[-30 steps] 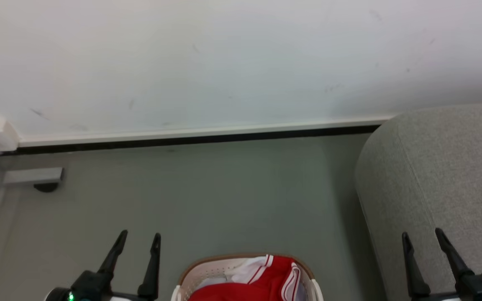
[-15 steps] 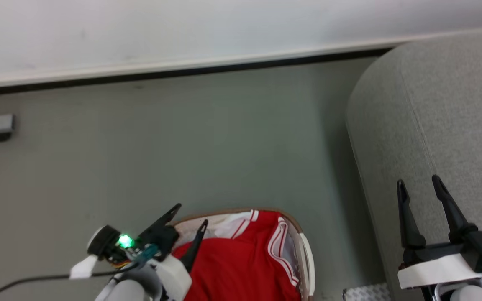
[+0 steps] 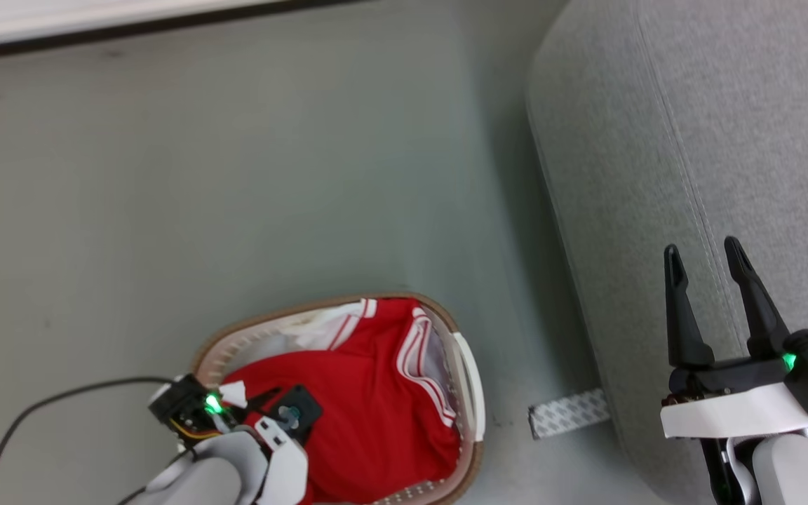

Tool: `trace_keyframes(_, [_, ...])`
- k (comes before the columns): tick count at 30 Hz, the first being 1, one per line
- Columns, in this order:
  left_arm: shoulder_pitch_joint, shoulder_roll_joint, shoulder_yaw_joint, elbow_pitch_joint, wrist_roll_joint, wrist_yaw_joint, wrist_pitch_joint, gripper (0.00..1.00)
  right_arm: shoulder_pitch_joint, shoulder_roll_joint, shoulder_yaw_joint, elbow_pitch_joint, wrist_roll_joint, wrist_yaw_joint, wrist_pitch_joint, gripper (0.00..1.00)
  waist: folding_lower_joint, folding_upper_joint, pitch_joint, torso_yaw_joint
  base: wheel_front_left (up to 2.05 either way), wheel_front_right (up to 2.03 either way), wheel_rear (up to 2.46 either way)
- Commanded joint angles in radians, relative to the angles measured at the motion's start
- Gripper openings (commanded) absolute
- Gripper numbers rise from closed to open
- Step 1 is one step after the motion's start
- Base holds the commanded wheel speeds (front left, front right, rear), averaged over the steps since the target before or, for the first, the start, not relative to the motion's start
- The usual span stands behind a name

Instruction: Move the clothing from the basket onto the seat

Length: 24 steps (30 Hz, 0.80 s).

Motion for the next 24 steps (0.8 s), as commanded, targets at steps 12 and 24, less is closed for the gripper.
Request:
trace_keyframes(12, [-0.158,0.121,-0.116,0.125,-0.030,0.002,0.111,1.00,-0.076,0.000,0.044,-0.080,0.068,-0.002,-0.003,1.00,-0.0003,-0.0001,0.202,-0.096,0.00,0.00,0.00])
trace_keyframes(24, [-0.211,0.118,-0.197,0.160,-0.087,0.002,0.139,0.00,-0.090,-0.001,0.069,-0.117,0.098,-0.002,-0.003,1.00,-0.0003,-0.0001,0.289,-0.121,0.00,0.00,0.00])
